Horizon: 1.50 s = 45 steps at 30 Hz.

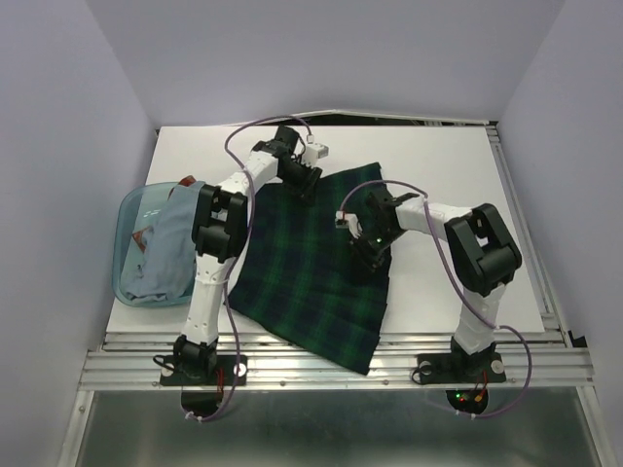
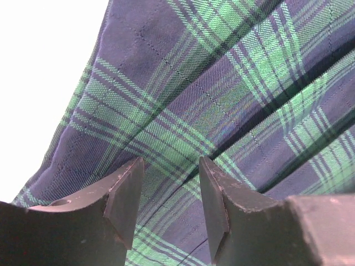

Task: Fold and stack the skirts
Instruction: Flatten the skirt out, then fold the skirt

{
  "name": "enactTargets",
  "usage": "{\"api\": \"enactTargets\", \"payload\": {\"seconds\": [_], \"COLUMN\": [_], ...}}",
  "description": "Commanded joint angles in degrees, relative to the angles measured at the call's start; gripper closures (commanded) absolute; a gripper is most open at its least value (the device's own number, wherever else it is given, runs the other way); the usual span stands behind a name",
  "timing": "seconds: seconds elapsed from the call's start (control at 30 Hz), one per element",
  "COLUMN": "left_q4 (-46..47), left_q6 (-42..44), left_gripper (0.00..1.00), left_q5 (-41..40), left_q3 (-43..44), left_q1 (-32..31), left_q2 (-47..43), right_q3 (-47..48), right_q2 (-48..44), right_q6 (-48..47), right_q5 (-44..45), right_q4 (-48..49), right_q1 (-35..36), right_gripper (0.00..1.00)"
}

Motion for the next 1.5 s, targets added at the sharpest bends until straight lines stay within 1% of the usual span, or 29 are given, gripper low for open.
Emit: {"api": "enactTargets", "payload": {"seconds": [0.0, 0.1, 0.2, 0.27, 0.3, 0.37, 0.4, 0.47, 0.5, 0.53, 0.57, 0.63, 0.67, 0.77, 0.8, 0.87, 0.93, 1.03, 1.17, 1.3, 1.37, 1.4, 1.47], "left_q4": [-2.5, -2.6, -3.1, -4.0, -4.6, -6.5, -6.8, -7.5, -8.3, -8.9, -9.9, -10.9, -11.1, -11.4, -11.2, -10.4, -9.8, -8.9, -7.8, -7.0, -6.8, -6.9, -7.4], "left_q6": [4.2, 7.0, 8.7, 9.4, 10.5, 12.3, 13.2, 16.5, 17.5, 18.5, 20.1, 21.4, 22.1, 23.5, 24.1, 24.4, 24.6, 24.6, 24.1, 24.5, 24.5, 24.8, 25.8], "left_gripper": [0.45, 0.45, 0.41, 0.39, 0.38, 0.37, 0.35, 0.34, 0.34, 0.34, 0.34, 0.34, 0.34, 0.35, 0.35, 0.35, 0.35, 0.35, 0.35, 0.35, 0.35, 0.35, 0.35], "left_q5": [5.4, 8.4, 13.1, 15.1, 15.4, 14.8, 14.1, 11.8, 10.9, 10.3, 9.7, 9.0, 8.6, 7.1, 6.5, 6.2, 5.7, 5.5, 4.1, 2.0, 0.3, -0.7, -1.8], "left_q3": [-9.9, -13.4, -13.3, -11.0, -9.7, -6.0, -5.0, -2.3, -1.3, -0.2, 2.0, 4.3, 5.9, 7.2, 7.2, 6.4, 5.8, 4.1, 2.9, 3.3, 3.5, 3.6, 3.6], "left_q1": [-2.4, -2.3, -1.6, -1.0, -0.4, 0.0, 0.2, 0.7, 1.1, 1.8, 2.2, 2.8, 3.5, 4.2, 4.5, 5.0, 5.3, 5.8, 6.7, 7.7, 7.9, 7.9, 7.9], "left_q2": [-6.1, -10.6, -15.0, -17.1, -17.3, -17.8, -17.8, -17.2, -16.9, -16.3, -15.0, -13.5, -12.2, -10.7, -10.7, -10.4, -10.5, -10.4, -9.7, -7.5, -6.3, -5.0, -3.9], "right_q3": [-2.8, -2.6, 0.9, 3.9, 7.6, 11.6, 13.6, 19.0, 20.9, 24.6, 26.4, 29.6, 32.0, 34.9, 36.9, 39.5, 39.9, 38.6, 37.6, 35.3, 34.9, 34.9, 35.5], "right_q2": [-2.5, -4.7, -8.7, -11.3, -11.6, -11.2, -10.6, -8.6, -5.8, -4.1, -0.8, 2.2, 3.7, 9.4, 12.3, 14.9, 17.8, 19.5, 21.9, 22.6, 23.0, 23.3, 24.3], "right_q6": [-0.2, -2.2, -2.9, -3.1, -3.1, -3.9, -3.4, -3.7, -4.1, -4.6, -5.0, -5.8, -6.4, -9.2, -10.0, -12.8, -13.4, -12.6, -13.7, -15.1, -16.1, -16.8, -17.2], "right_q5": [-7.4, -8.9, -5.2, -2.0, 0.3, 2.0, 3.2, 8.4, 10.7, 14.8, 16.5, 19.9, 20.6, 20.9, 20.3, 20.0, 20.8, 22.1, 21.3, 20.3, 19.1, 18.8, 18.9], "right_q4": [-5.1, -7.2, -7.4, -6.7, -6.4, -5.8, -5.1, -2.5, -1.5, -0.8, 1.2, 3.4, 6.2, 10.0, 10.3, 10.4, 11.6, 16.9, 17.4, 16.5, 15.2, 13.9, 12.9], "right_q1": [2.7, 2.7, 1.8, 0.6, -1.2, -3.3, -4.3, -6.8, -7.5, -8.8, -9.5, -11.4, -12.1, -13.4, -13.9, -13.9, -13.9, -13.9, -13.9, -13.9, -13.9, -13.9, -13.9], "right_gripper": [0.53, 0.52, 0.47, 0.45, 0.37, 0.31, 0.25, 0.25, 0.25, 0.25, 0.25, 0.26, 0.26, 0.22, 0.18, 0.11, 0.07, 0.05, 0.05, 0.10, 0.23, 0.36, 0.44]}}
